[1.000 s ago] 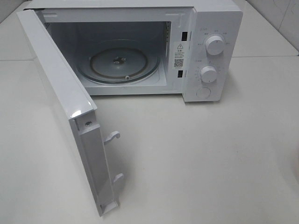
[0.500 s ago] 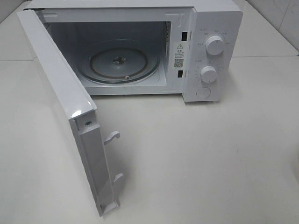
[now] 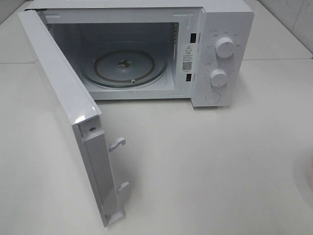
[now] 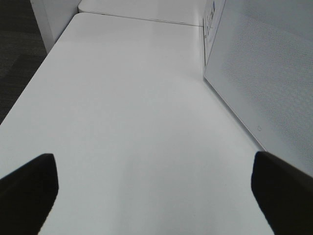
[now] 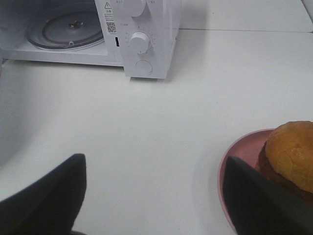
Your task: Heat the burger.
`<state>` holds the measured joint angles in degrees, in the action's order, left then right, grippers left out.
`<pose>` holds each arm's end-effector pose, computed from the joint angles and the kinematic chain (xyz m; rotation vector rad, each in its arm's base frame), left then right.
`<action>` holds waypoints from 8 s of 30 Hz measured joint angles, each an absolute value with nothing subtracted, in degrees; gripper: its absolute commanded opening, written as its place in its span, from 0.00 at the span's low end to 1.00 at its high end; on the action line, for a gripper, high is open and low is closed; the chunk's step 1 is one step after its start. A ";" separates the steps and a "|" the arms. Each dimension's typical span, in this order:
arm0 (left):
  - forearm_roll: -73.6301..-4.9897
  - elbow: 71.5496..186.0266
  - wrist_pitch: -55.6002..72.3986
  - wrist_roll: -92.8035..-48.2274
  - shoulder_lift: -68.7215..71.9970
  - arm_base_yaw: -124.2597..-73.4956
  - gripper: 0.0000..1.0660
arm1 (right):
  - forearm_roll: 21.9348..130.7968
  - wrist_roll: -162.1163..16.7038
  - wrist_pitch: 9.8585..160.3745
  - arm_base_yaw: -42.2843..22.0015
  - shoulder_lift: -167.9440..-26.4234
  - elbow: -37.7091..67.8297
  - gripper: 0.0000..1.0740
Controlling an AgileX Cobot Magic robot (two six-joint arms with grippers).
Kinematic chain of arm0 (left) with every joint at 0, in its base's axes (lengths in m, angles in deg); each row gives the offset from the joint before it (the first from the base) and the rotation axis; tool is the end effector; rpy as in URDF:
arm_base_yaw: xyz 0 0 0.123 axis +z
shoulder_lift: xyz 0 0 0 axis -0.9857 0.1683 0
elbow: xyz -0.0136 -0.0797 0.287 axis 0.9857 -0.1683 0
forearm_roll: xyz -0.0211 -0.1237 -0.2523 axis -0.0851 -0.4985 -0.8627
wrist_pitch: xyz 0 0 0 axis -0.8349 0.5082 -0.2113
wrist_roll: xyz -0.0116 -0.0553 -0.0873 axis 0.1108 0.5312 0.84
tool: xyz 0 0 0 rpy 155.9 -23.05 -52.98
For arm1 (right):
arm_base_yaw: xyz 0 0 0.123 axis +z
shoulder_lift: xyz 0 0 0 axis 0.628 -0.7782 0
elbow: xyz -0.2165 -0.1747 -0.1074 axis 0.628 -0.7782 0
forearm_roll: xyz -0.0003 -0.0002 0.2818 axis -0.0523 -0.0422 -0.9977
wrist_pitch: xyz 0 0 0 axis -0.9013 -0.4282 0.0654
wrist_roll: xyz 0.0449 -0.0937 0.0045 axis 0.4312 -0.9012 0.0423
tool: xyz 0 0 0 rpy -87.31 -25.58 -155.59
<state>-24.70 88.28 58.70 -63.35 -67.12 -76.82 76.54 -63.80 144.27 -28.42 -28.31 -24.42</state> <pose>0.0163 0.0010 0.2909 -0.1218 2.0278 0.0012 0.0239 0.0044 0.2916 -0.1051 1.9625 0.1698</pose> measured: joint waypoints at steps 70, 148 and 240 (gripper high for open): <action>-20.40 73.38 -30.39 -59.63 -13.26 -76.82 0.00 | 76.54 -63.74 144.27 -28.42 -28.31 -24.42 0.71; -29.74 123.29 -28.04 -66.73 46.56 -118.30 0.00 | 76.54 -63.74 144.27 -28.42 -28.31 -24.42 0.71; -32.55 91.55 65.98 -69.83 -40.65 -77.79 0.92 | 76.54 -63.74 144.22 -28.42 -28.31 -24.42 0.71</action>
<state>-32.55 91.55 65.98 -69.83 -40.65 -77.79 76.54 -63.74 144.22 -28.42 -28.31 -24.42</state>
